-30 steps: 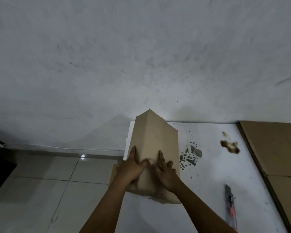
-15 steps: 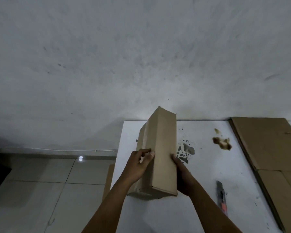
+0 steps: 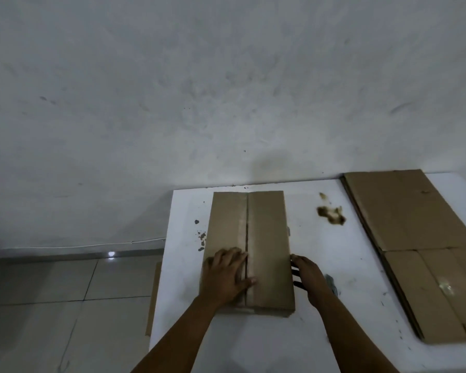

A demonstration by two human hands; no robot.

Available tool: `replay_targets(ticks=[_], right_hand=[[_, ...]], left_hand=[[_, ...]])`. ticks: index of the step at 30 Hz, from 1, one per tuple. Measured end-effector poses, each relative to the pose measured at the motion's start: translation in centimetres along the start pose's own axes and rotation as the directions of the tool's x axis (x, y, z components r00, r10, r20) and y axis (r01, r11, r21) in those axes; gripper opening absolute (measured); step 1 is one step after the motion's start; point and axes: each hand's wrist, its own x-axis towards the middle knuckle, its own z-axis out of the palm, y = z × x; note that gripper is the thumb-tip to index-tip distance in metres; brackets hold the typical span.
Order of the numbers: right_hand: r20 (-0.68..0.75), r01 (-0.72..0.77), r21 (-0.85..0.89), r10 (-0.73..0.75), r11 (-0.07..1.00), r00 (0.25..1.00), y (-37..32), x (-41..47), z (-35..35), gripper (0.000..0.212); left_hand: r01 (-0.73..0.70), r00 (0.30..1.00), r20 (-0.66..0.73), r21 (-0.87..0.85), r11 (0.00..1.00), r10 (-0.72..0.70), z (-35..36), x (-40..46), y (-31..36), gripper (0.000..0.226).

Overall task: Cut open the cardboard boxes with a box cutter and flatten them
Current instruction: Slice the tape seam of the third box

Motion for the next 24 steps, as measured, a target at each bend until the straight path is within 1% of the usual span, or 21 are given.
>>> replay_targets(ticks=[1, 2, 3, 4, 5, 6, 7, 8, 9, 10, 11, 12, 14, 16, 17, 19, 20, 22, 24], right_hand=[[0.018, 0.006, -0.031, -0.005, 0.999, 1.0, 0.1, -0.1, -0.5, 0.03], [0.025, 0.012, -0.088, -0.01, 0.996, 1.0, 0.6, 0.0, -1.0, 0.029], [0.007, 0.036, -0.205, -0.035, 0.978, 0.999, 1.2, -0.1, -1.7, 0.03], [-0.059, 0.055, -0.363, -0.082, 0.93, 0.995, 2.2, -0.1, -2.3, 0.032], [-0.153, 0.039, -0.515, -0.137, 0.857, 0.979, 3.4, 0.1, -3.0, 0.037], [-0.263, -0.02, -0.607, -0.177, 0.795, 0.948, 4.6, 0.0, -3.7, 0.044], [-0.367, -0.104, -0.627, -0.175, 0.772, 0.914, 5.6, -0.4, -4.2, 0.051], [-0.453, -0.2, -0.62, -0.137, 0.759, 0.881, 6.7, -0.8, -4.6, 0.059], [-0.501, -0.284, -0.602, -0.076, 0.746, 0.862, 7.4, -1.4, -4.9, 0.066], [-0.515, -0.342, -0.581, -0.009, 0.739, 0.857, 8.2, -1.9, -5.1, 0.072], [-0.508, -0.364, -0.564, 0.037, 0.742, 0.861, 8.9, -2.1, -5.3, 0.075], [-0.487, -0.357, -0.563, 0.05, 0.746, 0.872, 9.6, -2.1, -5.5, 0.075], [-0.458, -0.333, -0.581, 0.04, 0.743, 0.888, 10.4, -1.9, -5.8, 0.061], [-0.455, -0.312, -0.555, 0.032, 0.771, 0.89, 10.6, -1.5, -6.1, 0.048], [-0.452, -0.29, -0.509, 0.036, 0.81, 0.891, 10.5, -1.4, -6.1, 0.042], [-0.442, -0.233, -0.401, 0.036, 0.886, 0.896, 10.1, -1.0, -6.5, 0.03], [-0.433, -0.204, -0.374, 0.024, 0.905, 0.901, 9.8, -0.8, -6.8, 0.027], [-0.409, -0.118, -0.33, -0.029, 0.937, 0.912, 8.5, -1.1, -7.0, 0.022], [-0.372, -0.011, -0.288, -0.102, 0.957, 0.923, 6.4, -2.1, -6.6, 0.012]], left_hand=[[-0.001, 1.0, 0.008, 0.029, 1.0, 0.001, 0.6, 0.2, 0.5, 0.079], [-0.001, 1.0, -0.013, 0.051, 0.999, 0.002, 1.3, 0.4, 0.7, 0.078], [-0.002, 0.999, -0.038, 0.069, 0.998, 0.005, 1.8, 0.5, 0.9, 0.077], [-0.008, 0.997, -0.075, 0.085, 0.996, 0.015, 2.2, 0.7, 0.9, 0.076], [-0.016, 0.995, -0.092, 0.086, 0.996, 0.024, 2.3, 0.8, 0.8, 0.075], [-0.024, 0.993, -0.112, 0.081, 0.996, 0.033, 2.2, 1.1, 0.6, 0.077], [-0.016, 0.992, -0.121, 0.072, 0.997, 0.025, 1.9, 1.4, 0.4, 0.081], [0.013, 0.992, -0.123, 0.064, 0.998, -0.005, 1.5, 1.7, 0.2, 0.089], [0.062, 0.994, -0.095, 0.051, 0.997, -0.056, 1.1, 1.9, -0.1, 0.1], [0.108, 0.993, -0.055, 0.034, 0.994, -0.106, 0.8, 2.0, -0.5, 0.112], [0.137, 0.991, -0.012, 0.02, 0.99, -0.136, 0.8, 2.1, -0.7, 0.121], [0.144, 0.989, 0.018, 0.007, 0.99, -0.144, 0.8, 2.2, -0.9, 0.127], [0.134, 0.991, 0.028, -0.017, 0.991, -0.134, 1.2, 2.2, -1.1, 0.129], [0.138, 0.99, 0.027, -0.034, 0.99, -0.137, 1.4, 1.8, -1.1, 0.125], [0.141, 0.99, 0.031, -0.038, 0.989, -0.14, 1.5, 1.6, -1.1, 0.121], [0.137, 0.99, 0.02, -0.038, 0.99, -0.136, 1.7, 0.8, -1.0, 0.109], [0.13, 0.992, 0.001, -0.028, 0.991, -0.13, 1.8, 0.4, -1.0, 0.101], [0.111, 0.991, -0.08, 0.018, 0.994, -0.109, 1.9, -0.5, -0.9, 0.085], [0.071, 0.979, -0.193, 0.055, 0.996, -0.059, 2.0, -1.4, -0.9, 0.07]])
